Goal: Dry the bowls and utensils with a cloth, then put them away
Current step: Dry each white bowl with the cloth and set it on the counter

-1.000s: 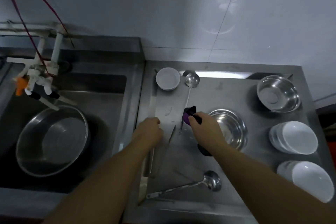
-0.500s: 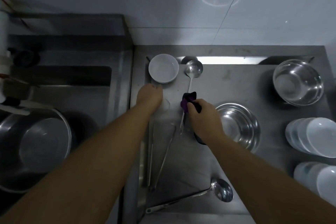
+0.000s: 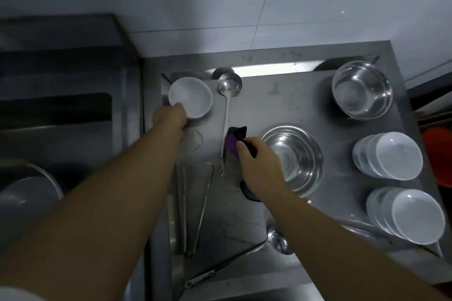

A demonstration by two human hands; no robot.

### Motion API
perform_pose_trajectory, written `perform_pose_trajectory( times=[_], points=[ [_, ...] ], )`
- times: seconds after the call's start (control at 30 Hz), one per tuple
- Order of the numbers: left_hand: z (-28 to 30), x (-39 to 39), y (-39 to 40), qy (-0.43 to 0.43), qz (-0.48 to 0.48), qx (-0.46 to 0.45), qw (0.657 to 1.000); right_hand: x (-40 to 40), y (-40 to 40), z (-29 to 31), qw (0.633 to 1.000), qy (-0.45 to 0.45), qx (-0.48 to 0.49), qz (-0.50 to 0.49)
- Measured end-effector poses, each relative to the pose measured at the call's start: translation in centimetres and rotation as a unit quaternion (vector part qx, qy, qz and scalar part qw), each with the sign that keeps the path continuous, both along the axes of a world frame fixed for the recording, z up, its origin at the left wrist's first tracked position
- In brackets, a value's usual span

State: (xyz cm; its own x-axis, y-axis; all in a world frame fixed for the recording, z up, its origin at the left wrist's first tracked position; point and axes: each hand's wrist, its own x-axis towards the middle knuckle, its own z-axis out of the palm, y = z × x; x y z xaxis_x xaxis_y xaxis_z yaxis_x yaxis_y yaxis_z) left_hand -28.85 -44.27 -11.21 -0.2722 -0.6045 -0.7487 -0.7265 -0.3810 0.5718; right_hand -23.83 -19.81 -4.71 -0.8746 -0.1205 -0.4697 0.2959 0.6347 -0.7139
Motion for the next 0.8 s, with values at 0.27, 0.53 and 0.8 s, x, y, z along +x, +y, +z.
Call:
perform_pose_trajectory(
  times=[0.27, 0.53, 0.8],
  points=[
    [4.4, 7.1, 1.8, 0.063, -0.021, 0.053, 0.996, 1.6, 2.7, 4.6, 0.983, -0.073, -0.126, -0.112],
    [13.2, 13.9, 8.4, 0.169, -0.018, 0.156, 0.973, 3.3, 3.9, 12.4, 0.933, -0.107, -0.317, -0.135],
    [24.5, 18.3, 16.6, 0.341, -0.028, 0.230, 0.911, 5.5, 7.2, 21.0, 0.943, 0.212, -0.179, 0.186]
  ],
)
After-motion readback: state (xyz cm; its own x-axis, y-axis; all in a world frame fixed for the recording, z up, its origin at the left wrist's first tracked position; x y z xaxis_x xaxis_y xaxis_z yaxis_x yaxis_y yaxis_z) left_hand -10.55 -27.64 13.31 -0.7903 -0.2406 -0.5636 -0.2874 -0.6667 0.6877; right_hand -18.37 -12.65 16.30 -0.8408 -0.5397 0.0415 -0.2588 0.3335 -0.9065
